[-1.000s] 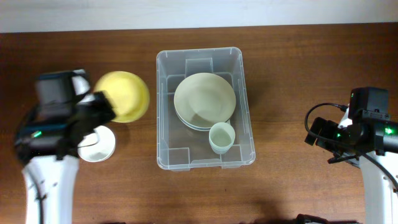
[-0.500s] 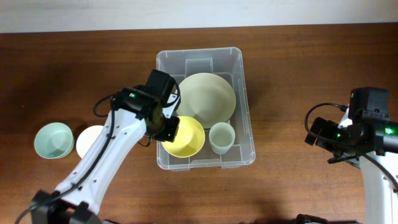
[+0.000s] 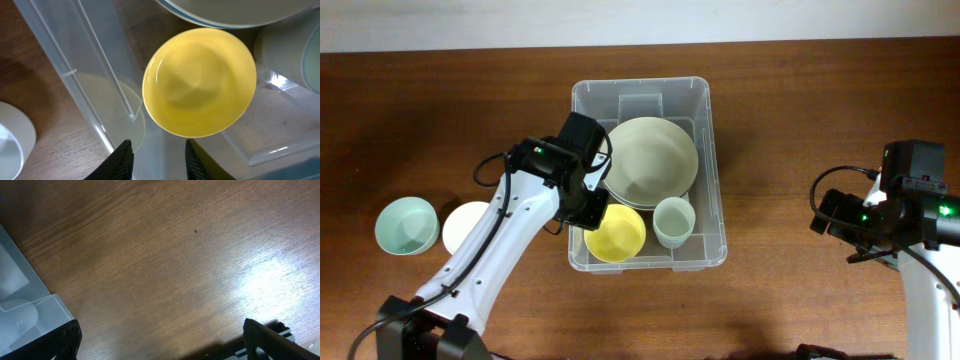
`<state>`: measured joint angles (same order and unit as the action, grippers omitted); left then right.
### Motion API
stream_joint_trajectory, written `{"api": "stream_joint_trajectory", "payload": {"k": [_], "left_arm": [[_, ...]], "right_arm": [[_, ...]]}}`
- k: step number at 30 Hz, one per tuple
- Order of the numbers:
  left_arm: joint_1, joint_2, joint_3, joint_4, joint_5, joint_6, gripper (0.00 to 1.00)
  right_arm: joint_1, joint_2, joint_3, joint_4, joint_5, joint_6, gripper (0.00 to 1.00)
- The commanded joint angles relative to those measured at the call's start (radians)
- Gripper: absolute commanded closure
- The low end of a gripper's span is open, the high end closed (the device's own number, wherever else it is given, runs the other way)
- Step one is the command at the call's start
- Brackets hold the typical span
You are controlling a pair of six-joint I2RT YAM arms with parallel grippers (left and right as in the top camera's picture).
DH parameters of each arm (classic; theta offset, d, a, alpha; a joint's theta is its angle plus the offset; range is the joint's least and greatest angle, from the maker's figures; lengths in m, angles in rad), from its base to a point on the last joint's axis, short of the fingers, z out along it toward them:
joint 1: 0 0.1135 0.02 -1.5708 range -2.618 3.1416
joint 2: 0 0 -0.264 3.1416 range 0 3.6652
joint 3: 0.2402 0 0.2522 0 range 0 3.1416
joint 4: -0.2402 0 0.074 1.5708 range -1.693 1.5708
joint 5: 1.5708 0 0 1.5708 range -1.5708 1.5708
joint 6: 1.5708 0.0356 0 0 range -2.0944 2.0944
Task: Pack container
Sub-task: 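Carry the yellow bowl into the bin's front left and release, then move the left gripper back to the white bowl and grasp it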
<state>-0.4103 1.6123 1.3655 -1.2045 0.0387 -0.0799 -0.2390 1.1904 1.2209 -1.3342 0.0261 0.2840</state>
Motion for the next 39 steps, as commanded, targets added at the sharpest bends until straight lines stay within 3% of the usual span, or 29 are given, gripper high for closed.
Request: {"api": "stream_joint_trajectory", "payload": {"k": [1,7,10,17,26,37,38,39], "left_arm": [[0.021,-0.004,0.058,-0.013,-0.062,0.005,0.63],[0.181,-0.048,0.189,-0.031,-0.112,0.002,0.60],[0.301,-0.059,0.204,-0.015,-0.153,0.002,0.41],[0.508,0.003,0.141,0.005,-0.126,-0.016,0.41],[0.544,0.208,0.009,0.099,-0.080,-0.018,0.41],[0.544,0.397,0.008,0.117,-0.090,-0.031,0.41],[0.544,0.399,0.008,0.121,-0.091,-0.031,0.42],[0.544,0.403,0.008,0.130,-0.091,-0.031,0.50]], "right_arm": [[-0.003,0.001,-0.001,-0.001,0.013,0.000,0.01],[-0.003,0.001,-0.001,-0.001,0.013,0.000,0.01],[-0.003,0.001,-0.001,-0.001,0.013,0.000,0.01],[-0.003,0.001,-0.001,-0.001,0.013,0.000,0.01],[-0.003,0.001,-0.001,-0.005,0.013,0.000,0.01],[-0.003,0.001,-0.001,-0.004,0.013,0.000,0.01],[-0.003,0.001,-0.001,-0.004,0.013,0.000,0.01],[-0.003,0.001,-0.001,-0.004,0.013,0.000,0.01]]}}
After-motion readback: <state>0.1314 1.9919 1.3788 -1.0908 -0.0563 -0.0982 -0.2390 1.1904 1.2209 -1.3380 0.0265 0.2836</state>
